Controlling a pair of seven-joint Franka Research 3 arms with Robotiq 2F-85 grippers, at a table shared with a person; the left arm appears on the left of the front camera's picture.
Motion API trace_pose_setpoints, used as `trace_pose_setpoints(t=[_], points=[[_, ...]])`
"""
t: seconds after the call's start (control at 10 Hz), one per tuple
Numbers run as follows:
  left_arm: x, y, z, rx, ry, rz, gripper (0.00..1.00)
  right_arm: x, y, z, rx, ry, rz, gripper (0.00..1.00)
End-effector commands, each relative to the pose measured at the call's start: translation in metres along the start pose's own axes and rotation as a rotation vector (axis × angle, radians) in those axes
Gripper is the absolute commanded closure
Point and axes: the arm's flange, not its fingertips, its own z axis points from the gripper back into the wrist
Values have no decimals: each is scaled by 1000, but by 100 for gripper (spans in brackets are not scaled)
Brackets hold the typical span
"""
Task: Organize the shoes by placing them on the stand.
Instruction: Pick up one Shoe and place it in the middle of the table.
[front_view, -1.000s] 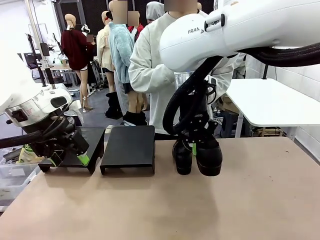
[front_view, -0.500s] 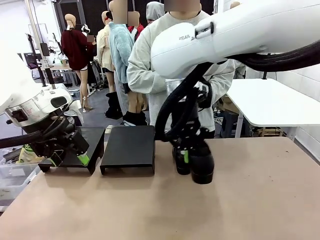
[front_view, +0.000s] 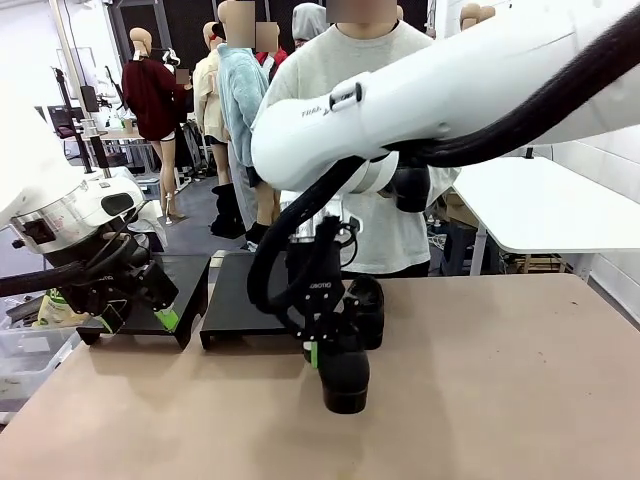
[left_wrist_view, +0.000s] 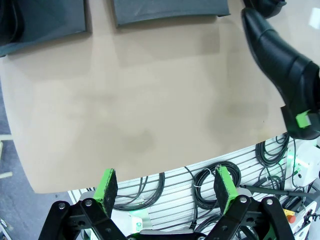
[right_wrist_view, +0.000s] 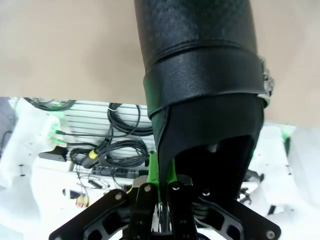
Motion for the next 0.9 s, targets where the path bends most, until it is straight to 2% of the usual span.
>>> trace_pose_setpoints(t=[0.0, 0.4, 0.6, 0.7, 0.8], points=[[0, 4, 1, 10, 4, -15, 0, 16, 12, -11, 69, 28, -65, 100], [0, 4, 1, 10, 4, -15, 0, 27, 43, -30, 43, -27, -142, 100], [0, 4, 1, 10, 4, -15, 0, 37, 53, -37, 40, 3, -131, 100], [0, 4, 1, 10, 4, -15, 0, 44, 57, -44, 40, 23, -116, 97], [0, 4, 1, 10, 4, -15, 0, 49, 57, -51, 39, 45, -127, 80]])
